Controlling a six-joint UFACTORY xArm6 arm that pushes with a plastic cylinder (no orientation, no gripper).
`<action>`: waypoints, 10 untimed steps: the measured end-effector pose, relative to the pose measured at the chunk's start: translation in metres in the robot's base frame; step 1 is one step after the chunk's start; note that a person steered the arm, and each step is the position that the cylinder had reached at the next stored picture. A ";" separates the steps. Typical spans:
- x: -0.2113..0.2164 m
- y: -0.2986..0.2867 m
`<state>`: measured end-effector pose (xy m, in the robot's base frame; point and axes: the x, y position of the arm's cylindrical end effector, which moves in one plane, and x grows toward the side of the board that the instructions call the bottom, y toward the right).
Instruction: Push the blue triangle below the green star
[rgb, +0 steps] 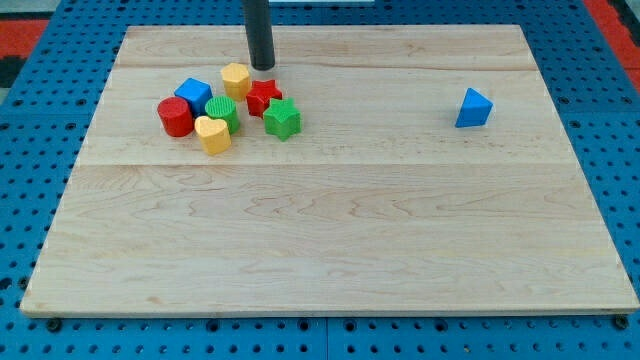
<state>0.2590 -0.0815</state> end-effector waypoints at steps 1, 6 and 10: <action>0.007 -0.018; 0.000 0.274; 0.122 0.263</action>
<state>0.3808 0.1811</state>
